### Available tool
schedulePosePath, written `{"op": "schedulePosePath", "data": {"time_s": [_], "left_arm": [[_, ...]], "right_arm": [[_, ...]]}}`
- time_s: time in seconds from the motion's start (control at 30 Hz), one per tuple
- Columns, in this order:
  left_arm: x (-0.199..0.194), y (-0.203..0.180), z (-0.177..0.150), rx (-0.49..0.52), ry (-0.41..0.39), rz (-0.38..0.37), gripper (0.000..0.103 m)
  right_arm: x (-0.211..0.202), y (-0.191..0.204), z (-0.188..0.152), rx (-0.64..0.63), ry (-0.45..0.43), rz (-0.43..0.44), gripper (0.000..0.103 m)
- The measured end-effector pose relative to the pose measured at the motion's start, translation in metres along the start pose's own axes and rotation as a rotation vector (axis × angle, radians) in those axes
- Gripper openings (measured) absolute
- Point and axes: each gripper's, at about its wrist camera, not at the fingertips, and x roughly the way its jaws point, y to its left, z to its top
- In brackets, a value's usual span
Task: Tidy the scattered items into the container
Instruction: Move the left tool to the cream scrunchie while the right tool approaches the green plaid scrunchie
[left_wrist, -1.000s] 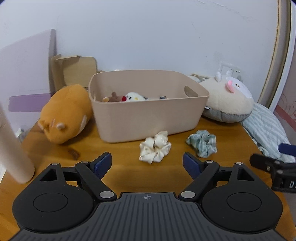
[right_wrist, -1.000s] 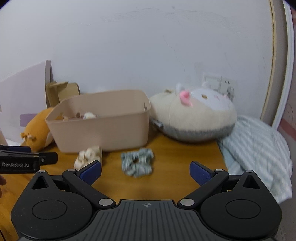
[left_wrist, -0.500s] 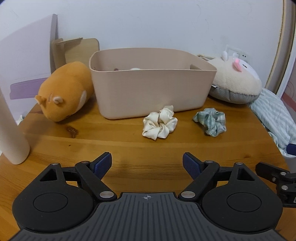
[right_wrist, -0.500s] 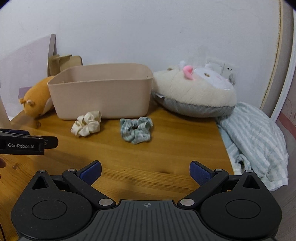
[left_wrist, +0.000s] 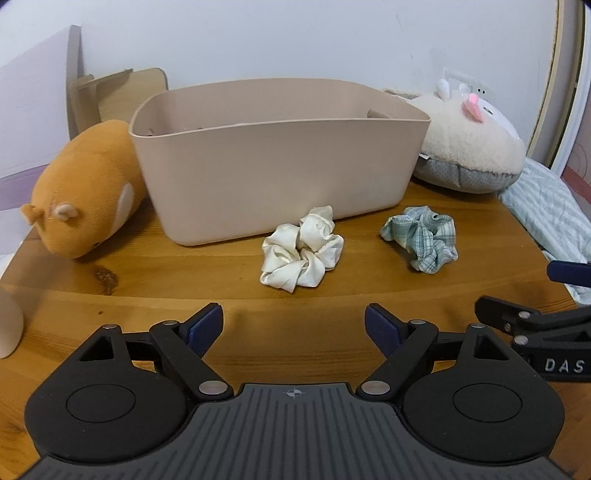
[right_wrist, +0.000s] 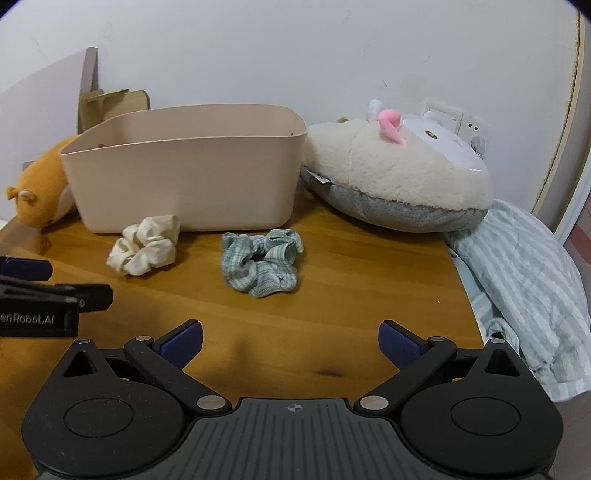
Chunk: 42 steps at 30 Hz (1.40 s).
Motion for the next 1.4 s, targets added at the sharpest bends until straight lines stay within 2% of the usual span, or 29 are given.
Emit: {"op": "schedulePosePath", "data": {"time_s": [0.33, 1.03, 1.4], "left_arm": [[0.027, -0.003, 0.011, -0.012, 0.011, -0.005, 0.085], [0.079, 0.001, 0.033, -0.053, 0.037, 0.041, 0.085], [0.090, 0.010, 0.038, -0.071, 0.024, 0.083, 0.085]], "right_arm": [[0.032, -0.006, 0.008, 0.008, 0.028, 0.015, 0.103], [0.081, 0.002, 0.036, -0.026, 0.031, 0.009, 0.103], [0.104, 0.006, 0.048, -0.016, 0.025, 0.040, 0.098]]}}
